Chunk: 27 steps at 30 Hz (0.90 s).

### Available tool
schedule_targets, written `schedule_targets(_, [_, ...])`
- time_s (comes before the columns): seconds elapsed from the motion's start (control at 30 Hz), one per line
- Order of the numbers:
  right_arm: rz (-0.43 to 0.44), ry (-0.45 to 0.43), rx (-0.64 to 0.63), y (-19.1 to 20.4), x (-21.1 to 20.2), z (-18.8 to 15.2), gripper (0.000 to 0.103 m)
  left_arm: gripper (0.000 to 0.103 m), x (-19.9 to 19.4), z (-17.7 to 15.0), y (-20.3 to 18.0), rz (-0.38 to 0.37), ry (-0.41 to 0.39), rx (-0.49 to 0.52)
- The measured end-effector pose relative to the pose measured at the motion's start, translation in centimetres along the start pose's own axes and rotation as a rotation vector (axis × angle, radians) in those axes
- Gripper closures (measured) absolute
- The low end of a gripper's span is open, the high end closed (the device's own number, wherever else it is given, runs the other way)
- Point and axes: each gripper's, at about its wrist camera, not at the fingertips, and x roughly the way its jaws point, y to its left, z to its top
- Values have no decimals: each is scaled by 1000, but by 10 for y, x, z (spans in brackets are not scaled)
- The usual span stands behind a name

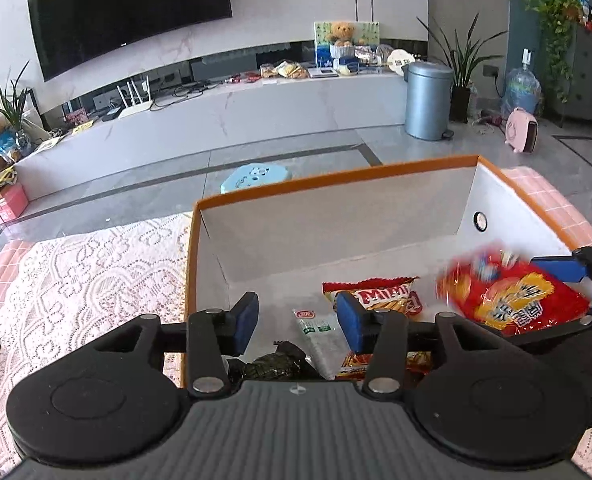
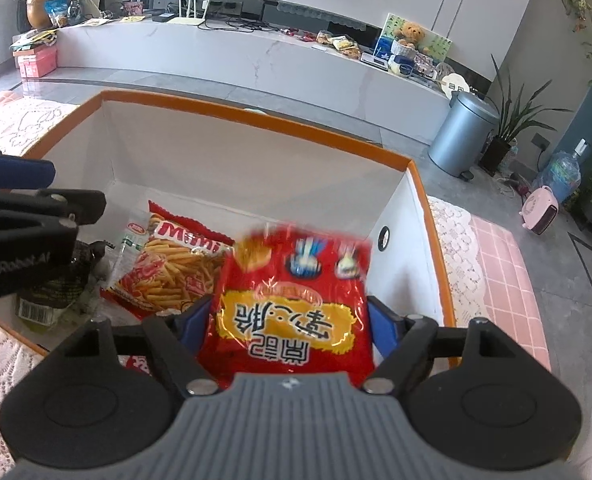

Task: Organize snacks
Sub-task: 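Lift both snacks over the orange box and open both tools inside it, then withdraw both tools from the box toward the two clear packs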

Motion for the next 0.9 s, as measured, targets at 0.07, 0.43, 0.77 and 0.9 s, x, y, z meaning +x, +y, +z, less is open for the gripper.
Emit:
schedule_targets(0.07, [-2, -1, -4, 1, -2, 0, 27, 49, -3, 1, 0, 0, -8, 1])
schedule_targets(0.43, [-17, -68, -23, 5, -35, 3, 19, 49, -25, -6, -3, -10, -43, 22])
schedule_targets(0.77, [9, -128, 24, 7, -80, -20, 19, 49, -69, -23, -1, -79, -85, -23])
schedule_targets(0.9, [40, -158, 49, 7, -101, -33, 19, 49, -89, -31, -2, -96, -110, -40])
